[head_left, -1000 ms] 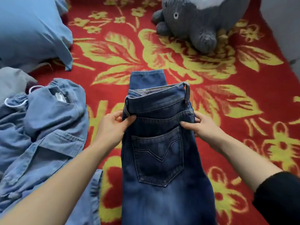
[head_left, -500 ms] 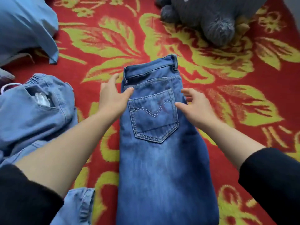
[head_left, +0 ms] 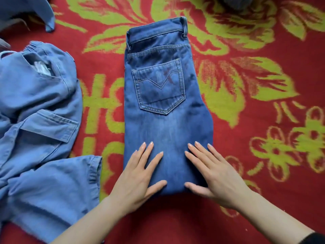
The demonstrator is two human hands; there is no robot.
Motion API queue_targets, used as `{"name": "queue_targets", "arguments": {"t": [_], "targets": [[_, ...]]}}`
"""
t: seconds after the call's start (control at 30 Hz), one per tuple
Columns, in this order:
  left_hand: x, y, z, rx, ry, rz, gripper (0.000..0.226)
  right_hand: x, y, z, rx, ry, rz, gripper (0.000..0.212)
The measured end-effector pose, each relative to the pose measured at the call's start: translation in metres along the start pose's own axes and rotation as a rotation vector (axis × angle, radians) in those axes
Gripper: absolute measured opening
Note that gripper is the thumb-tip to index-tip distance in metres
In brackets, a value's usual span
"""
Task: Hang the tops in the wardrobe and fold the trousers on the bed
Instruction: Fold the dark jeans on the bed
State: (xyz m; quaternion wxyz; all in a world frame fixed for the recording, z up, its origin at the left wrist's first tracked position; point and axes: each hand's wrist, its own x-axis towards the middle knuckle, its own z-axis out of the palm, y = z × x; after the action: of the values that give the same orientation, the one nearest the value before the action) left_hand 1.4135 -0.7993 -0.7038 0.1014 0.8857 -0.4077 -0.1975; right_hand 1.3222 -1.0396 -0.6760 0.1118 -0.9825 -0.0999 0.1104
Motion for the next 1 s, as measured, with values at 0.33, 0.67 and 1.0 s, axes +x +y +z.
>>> {"name": "queue_targets", "arguments": {"t": [0.33, 0.67, 1.0], "targets": [[0.002, 0.008, -0.017, 0.17, -0.252, -0.005, 0.079, 0.001, 0.001, 0.008, -0.059, -0.122, -0.019, 0.061], [0.016, 0.033, -0.096, -0.517, -0.557, -0.355, 0.031, 0.032, -0.007, -0.083, 0.481, -0.479, 0.331, 0.031], [-0.035, 0.066, -0.081, -1.009, -1.243, -0.565, 0.012, -0.032, -0.02, -0.08, 1.024, -1.164, 0.672, 0.017]]}}
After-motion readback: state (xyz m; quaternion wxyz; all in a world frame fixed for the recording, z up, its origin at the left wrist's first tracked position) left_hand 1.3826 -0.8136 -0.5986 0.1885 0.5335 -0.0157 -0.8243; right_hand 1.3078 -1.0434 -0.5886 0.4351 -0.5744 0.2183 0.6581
